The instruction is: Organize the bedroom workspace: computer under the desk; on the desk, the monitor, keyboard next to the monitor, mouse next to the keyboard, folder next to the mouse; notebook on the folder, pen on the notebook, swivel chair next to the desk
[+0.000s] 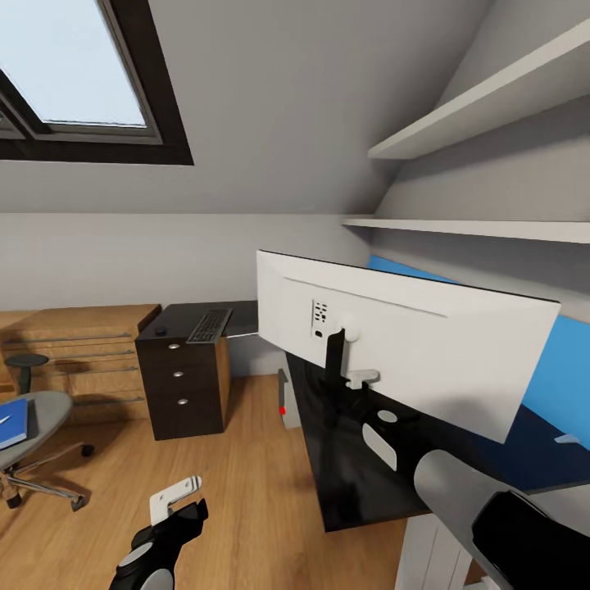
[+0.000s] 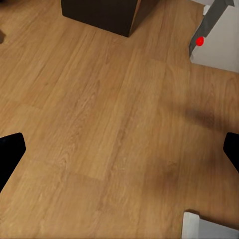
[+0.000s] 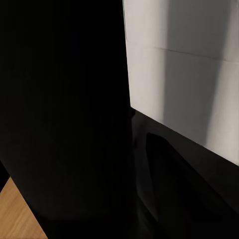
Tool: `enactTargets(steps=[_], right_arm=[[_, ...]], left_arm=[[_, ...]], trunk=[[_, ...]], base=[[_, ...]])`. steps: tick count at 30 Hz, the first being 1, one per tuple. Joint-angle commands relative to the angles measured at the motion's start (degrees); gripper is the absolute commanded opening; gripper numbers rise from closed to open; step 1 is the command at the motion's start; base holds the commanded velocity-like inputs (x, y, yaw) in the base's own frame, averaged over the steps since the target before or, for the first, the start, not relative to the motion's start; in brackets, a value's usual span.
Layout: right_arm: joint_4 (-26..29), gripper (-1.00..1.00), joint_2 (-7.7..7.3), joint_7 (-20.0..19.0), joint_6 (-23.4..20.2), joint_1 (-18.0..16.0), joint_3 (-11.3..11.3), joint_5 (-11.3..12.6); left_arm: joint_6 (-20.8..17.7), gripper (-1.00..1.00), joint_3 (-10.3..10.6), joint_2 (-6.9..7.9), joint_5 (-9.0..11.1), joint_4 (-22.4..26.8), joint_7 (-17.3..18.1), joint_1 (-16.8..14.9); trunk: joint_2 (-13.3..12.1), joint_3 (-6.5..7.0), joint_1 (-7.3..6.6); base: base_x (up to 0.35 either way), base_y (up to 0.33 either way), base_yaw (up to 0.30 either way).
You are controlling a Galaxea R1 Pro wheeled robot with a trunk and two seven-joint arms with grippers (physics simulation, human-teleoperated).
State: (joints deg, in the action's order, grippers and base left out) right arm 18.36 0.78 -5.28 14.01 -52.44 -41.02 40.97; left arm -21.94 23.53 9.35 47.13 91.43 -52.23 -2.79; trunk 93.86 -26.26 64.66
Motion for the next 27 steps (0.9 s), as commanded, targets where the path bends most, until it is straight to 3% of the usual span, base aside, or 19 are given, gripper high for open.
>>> enactTargets(steps=[1,8,17,27], right_arm=[[-0.04,-1.00,0.01,-0.16,0.32,-0.12,-0.23,0.60],[-0.08,-1.00,0.04,-0.15,0.32,-0.10,-0.28,0.61],[0.18,-1.00,0.10,-0.02,0.32,-0.11,-0.37,0.52],[0.20,-1.00,0.10,0.08,0.32,-0.12,-0.31,0.51]], left_arm=[[-0.21,1.00,0.11,0.05,0.24,0.07,-0.41,-0.09],[-0.21,1.00,0.11,0.06,0.24,0.15,-0.41,-0.09],[-0.13,1.00,-0.09,-0.11,0.33,0.66,-0.42,-0.08],[-0.12,1.00,-0.41,-0.04,0.33,0.68,-0.41,-0.09]], trunk=[[0.05,-0.05,-0.01],[0.05,-0.05,-0.01],[0.05,-0.05,-0.01],[4.06,-1.85,2.19]], base=[[0.000,-0.014,0.000],[0.000,-0.217,0.000],[0.000,-0.029,0.000],[0.000,0.000,0.000]])
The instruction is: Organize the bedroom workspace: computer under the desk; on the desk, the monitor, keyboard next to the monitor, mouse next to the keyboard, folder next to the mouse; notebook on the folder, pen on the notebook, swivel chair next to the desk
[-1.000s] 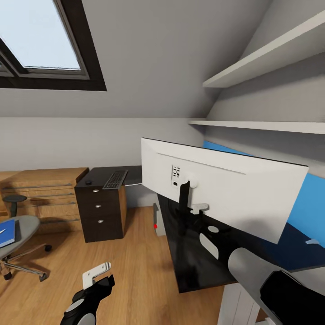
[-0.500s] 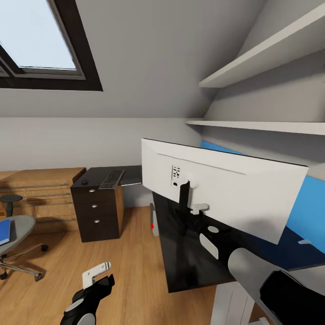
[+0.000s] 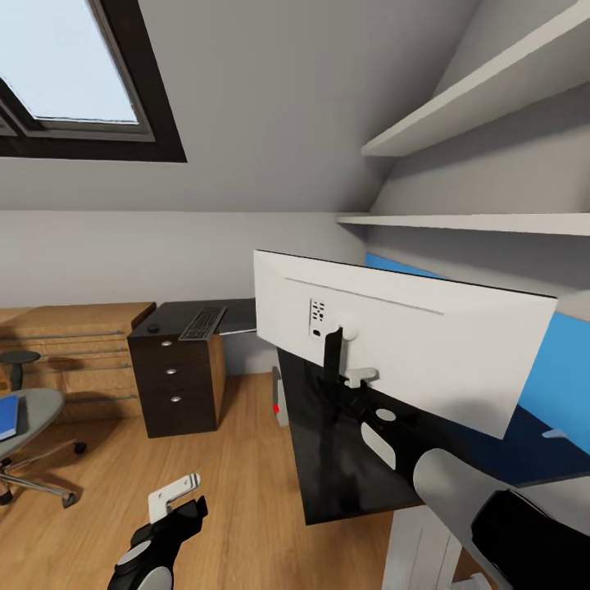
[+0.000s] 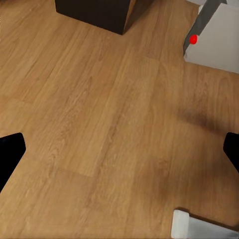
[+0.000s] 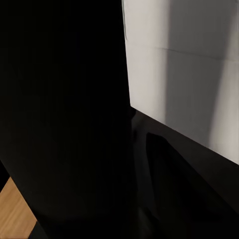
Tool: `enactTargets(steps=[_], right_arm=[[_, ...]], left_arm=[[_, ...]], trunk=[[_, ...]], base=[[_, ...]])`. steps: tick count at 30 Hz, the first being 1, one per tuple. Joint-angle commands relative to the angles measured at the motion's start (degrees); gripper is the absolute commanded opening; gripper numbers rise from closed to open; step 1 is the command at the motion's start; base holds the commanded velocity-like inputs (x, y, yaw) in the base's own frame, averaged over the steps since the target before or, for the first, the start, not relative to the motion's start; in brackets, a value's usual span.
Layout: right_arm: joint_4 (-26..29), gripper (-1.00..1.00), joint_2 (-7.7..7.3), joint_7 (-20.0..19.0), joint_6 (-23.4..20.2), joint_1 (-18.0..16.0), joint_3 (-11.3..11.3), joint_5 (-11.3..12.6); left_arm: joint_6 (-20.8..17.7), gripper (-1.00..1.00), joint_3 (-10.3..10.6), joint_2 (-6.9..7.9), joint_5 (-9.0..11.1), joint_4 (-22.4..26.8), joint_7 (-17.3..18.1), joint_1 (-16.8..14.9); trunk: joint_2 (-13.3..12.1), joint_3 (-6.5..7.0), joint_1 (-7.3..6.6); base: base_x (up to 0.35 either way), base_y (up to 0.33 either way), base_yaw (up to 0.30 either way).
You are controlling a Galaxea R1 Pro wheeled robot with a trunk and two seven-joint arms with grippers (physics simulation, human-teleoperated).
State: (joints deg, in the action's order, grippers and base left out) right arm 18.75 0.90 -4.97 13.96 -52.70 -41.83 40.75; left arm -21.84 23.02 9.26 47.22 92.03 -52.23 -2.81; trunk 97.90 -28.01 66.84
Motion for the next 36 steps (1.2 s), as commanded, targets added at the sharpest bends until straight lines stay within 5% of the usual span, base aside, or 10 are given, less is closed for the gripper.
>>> enactTargets(steps=[1,8,20,31,36], right_arm=[[-0.20,-1.00,-0.02,-0.25,0.37,0.14,0.49,0.73],[-0.27,-1.00,-0.04,-0.30,0.37,0.15,0.52,0.73],[-0.21,-1.00,-0.04,-0.26,0.36,0.14,0.55,0.73],[-0.20,-1.00,-0.02,-0.22,0.34,0.15,0.52,0.73],[-0.20,-1.00,-0.02,-0.21,0.29,0.16,0.52,0.73]], left_arm=[[-0.22,1.00,0.10,0.05,0.24,0.08,-0.41,-0.06],[-0.22,1.00,0.12,0.04,0.24,0.08,-0.41,-0.06],[-0.18,1.00,0.29,0.06,0.24,0.03,-0.50,-0.07],[-0.13,1.00,0.36,0.06,0.15,-0.01,-0.50,-0.07],[-0.13,1.00,0.36,0.06,0.17,-0.01,-0.50,-0.07]], trunk=[[0.42,-0.27,0.24],[3.23,-1.53,1.77],[3.23,-1.53,1.77],[-1.18,0.45,-0.64],[-1.18,0.45,-0.64]], base=[[0.000,0.000,0.000],[0.000,0.000,0.000],[0.000,0.000,0.000],[0.000,0.000,0.000],[0.000,0.000,0.000]])
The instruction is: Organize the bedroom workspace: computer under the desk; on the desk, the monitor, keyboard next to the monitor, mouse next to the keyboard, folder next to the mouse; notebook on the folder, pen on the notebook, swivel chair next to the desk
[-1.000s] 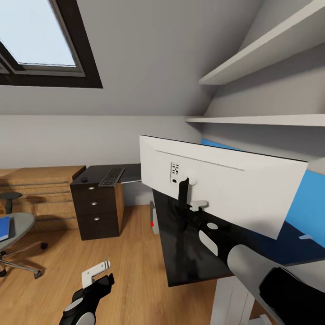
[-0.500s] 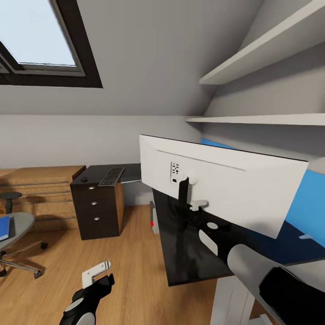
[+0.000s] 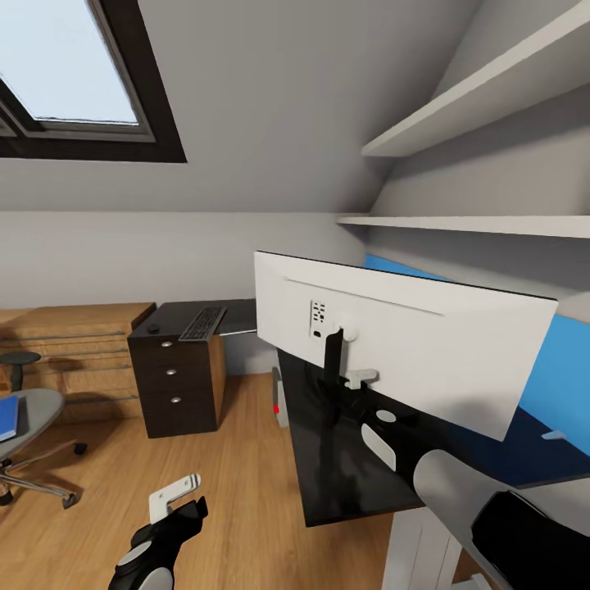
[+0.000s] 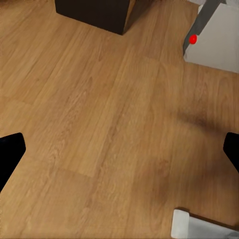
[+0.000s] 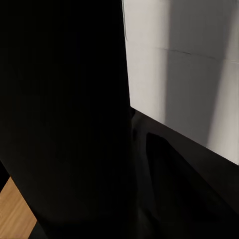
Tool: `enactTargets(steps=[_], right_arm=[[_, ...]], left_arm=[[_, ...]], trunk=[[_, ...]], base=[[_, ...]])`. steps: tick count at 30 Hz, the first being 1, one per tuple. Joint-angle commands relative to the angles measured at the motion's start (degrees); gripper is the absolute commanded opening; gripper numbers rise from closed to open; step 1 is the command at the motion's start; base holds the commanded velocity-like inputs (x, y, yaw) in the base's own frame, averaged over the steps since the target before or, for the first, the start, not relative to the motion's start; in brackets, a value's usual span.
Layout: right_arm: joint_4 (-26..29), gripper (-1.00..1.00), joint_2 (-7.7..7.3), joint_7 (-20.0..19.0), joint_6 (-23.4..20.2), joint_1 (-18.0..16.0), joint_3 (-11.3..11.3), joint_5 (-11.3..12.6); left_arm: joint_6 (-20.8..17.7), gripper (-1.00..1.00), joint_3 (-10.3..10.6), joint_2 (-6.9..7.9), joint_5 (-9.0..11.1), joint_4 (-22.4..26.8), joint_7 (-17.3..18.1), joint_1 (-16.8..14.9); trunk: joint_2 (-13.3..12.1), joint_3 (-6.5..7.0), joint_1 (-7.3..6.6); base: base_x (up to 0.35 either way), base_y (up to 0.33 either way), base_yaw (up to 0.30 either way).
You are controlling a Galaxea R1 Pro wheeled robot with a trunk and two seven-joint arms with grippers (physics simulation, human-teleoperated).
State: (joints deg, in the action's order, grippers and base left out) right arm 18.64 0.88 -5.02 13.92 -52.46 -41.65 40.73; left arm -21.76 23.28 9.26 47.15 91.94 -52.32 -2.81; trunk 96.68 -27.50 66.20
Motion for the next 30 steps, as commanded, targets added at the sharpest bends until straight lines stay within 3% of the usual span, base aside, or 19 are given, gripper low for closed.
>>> enactTargets(steps=[1,30], right_arm=[[-0.09,-1.00,0.00,-0.16,0.35,-0.10,0.34,0.75],[-0.01,-1.00,0.00,-0.22,0.41,-0.10,0.34,0.75]], left_arm=[[-0.22,1.00,0.10,0.10,0.23,0.08,-0.41,-0.06],[-0.22,1.00,0.10,0.15,0.21,-0.10,-0.42,-0.06]], trunk=[[0.04,-0.07,0.00],[0.04,-0.07,0.00]], base=[[0.000,0.000,0.000],[-0.006,-0.066,0.000]])
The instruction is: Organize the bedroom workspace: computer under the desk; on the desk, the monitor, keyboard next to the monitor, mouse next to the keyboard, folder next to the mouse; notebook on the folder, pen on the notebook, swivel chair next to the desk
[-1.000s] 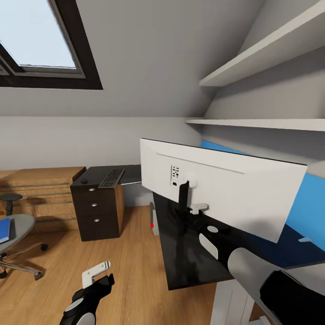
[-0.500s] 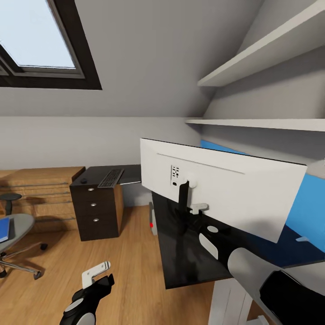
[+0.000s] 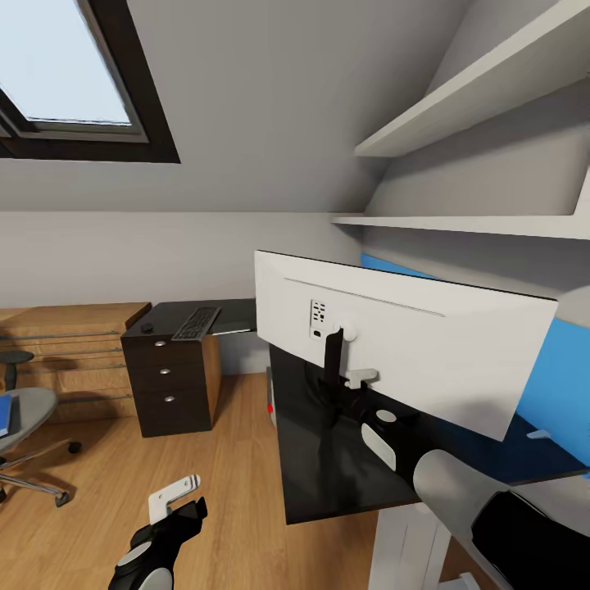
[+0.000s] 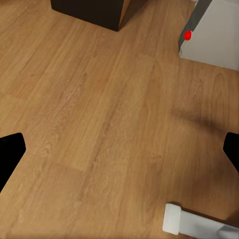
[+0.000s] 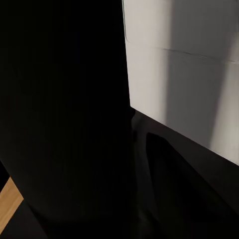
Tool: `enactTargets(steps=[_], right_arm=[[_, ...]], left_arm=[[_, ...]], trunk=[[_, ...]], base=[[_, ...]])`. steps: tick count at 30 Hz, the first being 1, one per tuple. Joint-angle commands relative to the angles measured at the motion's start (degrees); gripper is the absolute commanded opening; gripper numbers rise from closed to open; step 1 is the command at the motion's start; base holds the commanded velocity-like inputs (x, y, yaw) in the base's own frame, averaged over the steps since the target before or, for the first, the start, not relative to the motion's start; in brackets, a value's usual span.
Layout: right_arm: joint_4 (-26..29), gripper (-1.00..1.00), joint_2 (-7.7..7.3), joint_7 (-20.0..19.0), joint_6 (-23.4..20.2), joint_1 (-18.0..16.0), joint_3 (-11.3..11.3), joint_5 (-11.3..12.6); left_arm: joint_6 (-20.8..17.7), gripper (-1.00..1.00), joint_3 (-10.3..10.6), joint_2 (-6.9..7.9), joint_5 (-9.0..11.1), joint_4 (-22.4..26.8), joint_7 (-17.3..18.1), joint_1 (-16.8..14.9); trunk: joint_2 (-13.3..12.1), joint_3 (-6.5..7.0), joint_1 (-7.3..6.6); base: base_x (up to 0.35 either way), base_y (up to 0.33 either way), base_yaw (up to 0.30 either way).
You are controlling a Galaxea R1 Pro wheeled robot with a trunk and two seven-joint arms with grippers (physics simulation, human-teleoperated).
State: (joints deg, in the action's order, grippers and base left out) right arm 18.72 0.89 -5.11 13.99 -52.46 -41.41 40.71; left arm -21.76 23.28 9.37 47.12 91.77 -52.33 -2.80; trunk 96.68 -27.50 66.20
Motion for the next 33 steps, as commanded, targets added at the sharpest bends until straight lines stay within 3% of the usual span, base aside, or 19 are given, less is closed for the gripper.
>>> enactTargets(steps=[1,17,18,33], right_arm=[[-0.09,-1.00,-0.01,-0.13,0.33,-0.08,0.10,0.77],[-0.09,-1.00,-0.01,-0.09,0.27,-0.08,0.02,0.69],[-0.09,1.00,-0.01,-0.08,0.26,-0.08,0.02,0.68],[-0.08,1.00,-0.01,-0.07,0.16,-0.08,0.01,0.68]], left_arm=[[-0.22,1.00,0.10,0.06,0.25,0.08,-0.41,-0.07],[-0.22,1.00,0.10,0.47,0.26,0.08,-0.41,-0.09],[-0.22,1.00,0.10,0.48,0.26,0.08,-0.41,-0.07],[-0.22,1.00,0.10,0.48,0.26,0.08,-0.41,-0.06]], trunk=[[0.04,-0.06,0.00],[0.04,-0.06,0.00],[0.04,-0.06,0.00],[0.04,-0.06,0.00]], base=[[0.000,-0.007,0.000],[0.000,-0.052,0.000],[0.000,-0.001,0.000],[0.000,0.000,0.000]])
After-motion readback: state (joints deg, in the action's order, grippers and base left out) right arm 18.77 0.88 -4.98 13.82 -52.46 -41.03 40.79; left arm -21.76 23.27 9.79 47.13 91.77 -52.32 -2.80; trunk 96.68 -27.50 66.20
